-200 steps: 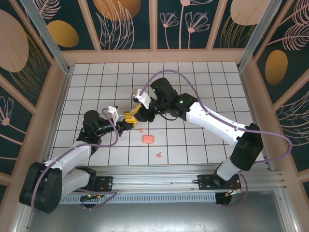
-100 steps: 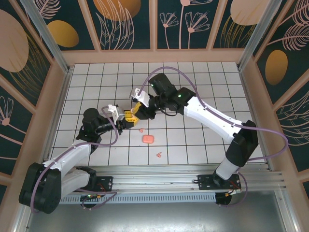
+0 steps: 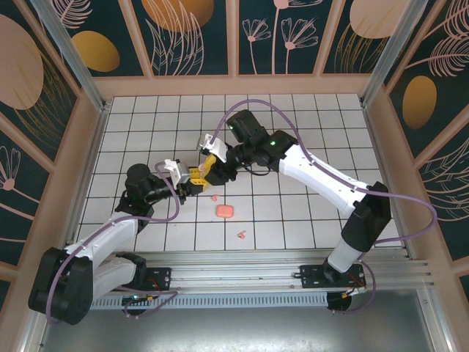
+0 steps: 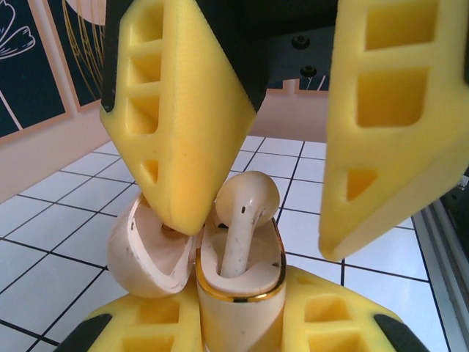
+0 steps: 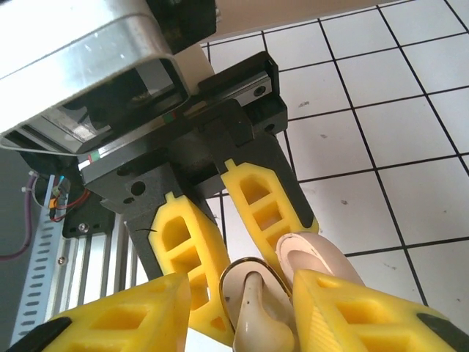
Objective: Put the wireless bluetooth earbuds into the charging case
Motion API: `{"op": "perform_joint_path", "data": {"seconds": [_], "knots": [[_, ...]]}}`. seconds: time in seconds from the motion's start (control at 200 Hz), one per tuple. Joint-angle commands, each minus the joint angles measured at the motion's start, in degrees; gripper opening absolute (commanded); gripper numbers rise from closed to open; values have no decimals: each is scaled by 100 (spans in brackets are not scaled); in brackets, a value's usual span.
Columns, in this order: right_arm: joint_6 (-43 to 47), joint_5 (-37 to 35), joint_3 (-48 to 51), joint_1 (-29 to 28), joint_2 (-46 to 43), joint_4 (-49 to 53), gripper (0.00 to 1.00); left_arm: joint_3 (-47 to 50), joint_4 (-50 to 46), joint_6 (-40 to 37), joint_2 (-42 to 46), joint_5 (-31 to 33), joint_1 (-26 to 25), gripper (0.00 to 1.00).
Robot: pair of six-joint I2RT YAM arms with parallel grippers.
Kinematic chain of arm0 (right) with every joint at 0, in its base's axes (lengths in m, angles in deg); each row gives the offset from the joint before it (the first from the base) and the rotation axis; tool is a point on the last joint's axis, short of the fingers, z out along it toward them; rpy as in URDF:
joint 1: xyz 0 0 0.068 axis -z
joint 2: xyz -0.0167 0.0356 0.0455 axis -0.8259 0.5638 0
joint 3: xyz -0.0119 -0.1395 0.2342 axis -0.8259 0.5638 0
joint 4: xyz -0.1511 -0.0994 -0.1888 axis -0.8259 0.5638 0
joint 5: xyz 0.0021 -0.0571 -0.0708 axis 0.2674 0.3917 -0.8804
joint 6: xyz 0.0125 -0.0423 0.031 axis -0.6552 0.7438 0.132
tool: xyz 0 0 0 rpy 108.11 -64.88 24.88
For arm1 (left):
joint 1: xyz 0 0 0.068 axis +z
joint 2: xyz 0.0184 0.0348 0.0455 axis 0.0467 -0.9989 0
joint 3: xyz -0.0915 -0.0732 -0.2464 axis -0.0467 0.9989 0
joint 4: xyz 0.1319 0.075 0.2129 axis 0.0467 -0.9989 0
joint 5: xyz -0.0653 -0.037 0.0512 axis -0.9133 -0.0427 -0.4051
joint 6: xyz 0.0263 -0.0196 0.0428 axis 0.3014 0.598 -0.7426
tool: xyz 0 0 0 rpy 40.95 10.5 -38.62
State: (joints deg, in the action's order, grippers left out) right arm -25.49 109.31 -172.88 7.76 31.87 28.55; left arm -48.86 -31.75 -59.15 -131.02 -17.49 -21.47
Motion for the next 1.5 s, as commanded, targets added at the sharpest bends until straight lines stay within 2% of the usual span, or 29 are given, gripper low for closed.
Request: {"op": "perform_joint_path", "data": {"seconds": [0.0,0.325,0.525,0.721,0.876,1.041,1.331,1.496], "knots": [[-259,172,-76,107,-288,-429,44,-175,102,-276,115,-423,-119,18],[-965,654,276,448,-726,-1141,48,-196,94,-303,80,-423,-124,18],[-1175,852,280,652,-574,-867,54,-200,86,-310,124,-400,-122,18],[-1311,563,526,670,-733,-839,55,-203,128,-240,96,-367,-122,18],[-1696,281,1139,669,-1316,-1480,48,-183,308,-36,33,-284,-119,18],[-2411,339,1713,622,-1724,-1896,37,-192,425,121,-60,-288,-117,18],[-3249,397,2299,292,-1706,-2545,26,-185,483,200,-69,-261,-117,18],[-3343,400,2327,290,-1585,-2757,25,-185,483,196,-52,-258,-117,18]]}}
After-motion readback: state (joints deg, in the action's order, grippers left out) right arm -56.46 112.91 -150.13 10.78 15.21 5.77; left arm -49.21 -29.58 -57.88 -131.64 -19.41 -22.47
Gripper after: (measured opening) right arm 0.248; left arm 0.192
